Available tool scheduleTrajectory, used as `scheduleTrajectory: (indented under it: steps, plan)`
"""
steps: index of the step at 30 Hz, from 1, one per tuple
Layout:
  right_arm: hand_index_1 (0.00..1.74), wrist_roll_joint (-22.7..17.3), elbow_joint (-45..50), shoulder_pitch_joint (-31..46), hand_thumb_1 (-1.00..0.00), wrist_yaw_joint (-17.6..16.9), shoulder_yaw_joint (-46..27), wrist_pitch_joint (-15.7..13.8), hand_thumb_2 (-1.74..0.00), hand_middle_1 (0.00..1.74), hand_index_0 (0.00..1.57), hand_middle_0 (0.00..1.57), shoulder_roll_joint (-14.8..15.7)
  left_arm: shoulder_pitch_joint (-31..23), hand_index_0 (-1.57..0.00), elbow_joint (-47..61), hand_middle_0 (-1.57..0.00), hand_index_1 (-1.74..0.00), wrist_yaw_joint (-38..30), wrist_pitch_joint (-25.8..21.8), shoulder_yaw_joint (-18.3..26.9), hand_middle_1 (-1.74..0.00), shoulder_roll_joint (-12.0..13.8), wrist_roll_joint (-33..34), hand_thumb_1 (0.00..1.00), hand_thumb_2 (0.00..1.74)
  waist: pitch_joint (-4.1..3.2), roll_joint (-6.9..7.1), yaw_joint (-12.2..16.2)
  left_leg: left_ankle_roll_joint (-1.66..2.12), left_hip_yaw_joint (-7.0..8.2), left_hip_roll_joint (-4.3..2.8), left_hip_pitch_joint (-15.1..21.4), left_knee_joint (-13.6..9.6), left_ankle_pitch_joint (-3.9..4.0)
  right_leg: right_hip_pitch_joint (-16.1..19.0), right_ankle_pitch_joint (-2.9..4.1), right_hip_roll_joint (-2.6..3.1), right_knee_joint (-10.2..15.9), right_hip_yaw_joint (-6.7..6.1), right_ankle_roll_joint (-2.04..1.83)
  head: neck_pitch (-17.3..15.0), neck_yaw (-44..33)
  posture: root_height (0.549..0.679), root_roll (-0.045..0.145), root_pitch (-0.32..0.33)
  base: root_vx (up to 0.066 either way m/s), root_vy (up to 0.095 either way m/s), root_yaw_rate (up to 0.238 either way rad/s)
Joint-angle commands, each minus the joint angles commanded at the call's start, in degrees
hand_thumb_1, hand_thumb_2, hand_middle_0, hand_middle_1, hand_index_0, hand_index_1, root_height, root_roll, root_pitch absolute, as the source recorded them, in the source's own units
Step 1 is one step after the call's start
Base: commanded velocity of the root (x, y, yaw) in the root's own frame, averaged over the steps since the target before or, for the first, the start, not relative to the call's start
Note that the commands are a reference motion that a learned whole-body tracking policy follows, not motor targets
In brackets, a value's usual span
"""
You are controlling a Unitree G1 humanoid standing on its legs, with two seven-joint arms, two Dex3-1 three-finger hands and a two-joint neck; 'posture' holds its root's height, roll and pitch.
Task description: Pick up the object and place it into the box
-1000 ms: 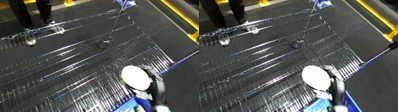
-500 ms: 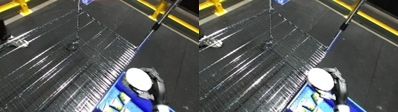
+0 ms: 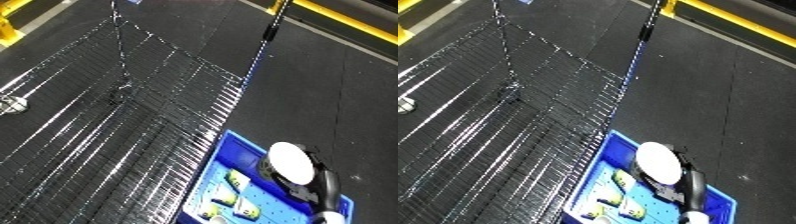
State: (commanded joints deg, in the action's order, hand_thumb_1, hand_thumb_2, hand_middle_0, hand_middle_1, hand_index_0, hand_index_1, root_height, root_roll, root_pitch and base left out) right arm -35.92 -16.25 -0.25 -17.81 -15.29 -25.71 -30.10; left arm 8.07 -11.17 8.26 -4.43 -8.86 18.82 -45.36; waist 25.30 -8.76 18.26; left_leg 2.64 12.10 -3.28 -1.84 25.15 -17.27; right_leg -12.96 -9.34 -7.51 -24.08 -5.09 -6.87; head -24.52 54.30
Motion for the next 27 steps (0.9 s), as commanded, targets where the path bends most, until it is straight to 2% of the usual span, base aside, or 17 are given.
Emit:
scheduleTrajectory:
  steps: [10,17,22,27]
  plan:
    - [0.00,0.36,-0.37,0.07,0.00,0.63,0.69,-0.29,0.00,0.00,0.00,0.00,0.05,0.18,-1.57,-0.16,-1.57,-1.74,-0.80,-0.22,-0.53,-1.74,-0.27,-0.88,1.00,1.74,0.12,-0.59,0.00,0.14,-0.29,0.31,-0.18,-0.53,0.50,-0.60,-0.15,0.14,-0.25,-0.26,0.02,-1.06,-1.85,0.669,0.081,-0.026,0.000,0.013,0.010]
    - [0.00,0.93,0.59,0.48,0.00,0.81,1.43,0.37,0.00,0.00,0.00,0.00,0.75,-0.05,-1.57,0.19,-1.57,-1.74,-1.34,0.07,-0.55,-1.74,-0.39,-1.32,1.00,1.74,0.33,-0.20,-0.62,0.28,-0.97,0.48,-0.51,-0.80,1.03,-0.76,-0.29,0.44,-0.70,0.04,0.31,-3.39,-5.14,0.669,0.080,-0.026,-0.002,-0.003,0.060]
    - [0.00,4.46,2.81,0.71,0.00,0.60,2.86,0.79,0.00,0.00,0.00,0.00,1.67,-0.55,-1.57,0.49,-1.57,-1.74,-1.71,-0.16,-0.70,-1.74,-0.58,-1.60,1.00,1.74,0.39,0.50,-1.53,0.35,-1.70,0.65,-0.64,-1.19,1.60,-0.34,-0.53,0.60,-0.92,0.44,0.64,-5.33,-8.20,0.669,0.080,-0.030,0.002,-0.010,0.095]
    - [0.00,8.35,5.88,-0.16,0.00,0.50,5.39,1.80,0.00,0.00,0.00,0.00,2.57,-0.72,-1.57,1.09,-1.57,-1.74,-2.44,0.16,-0.73,-1.74,-0.55,-1.76,1.00,1.74,0.41,1.33,-3.06,0.45,-2.77,0.79,-0.64,-2.22,2.62,0.38,-0.61,0.71,-0.68,1.18,0.90,-6.61,-12.01,0.670,0.076,-0.034,-0.003,-0.033,0.127]
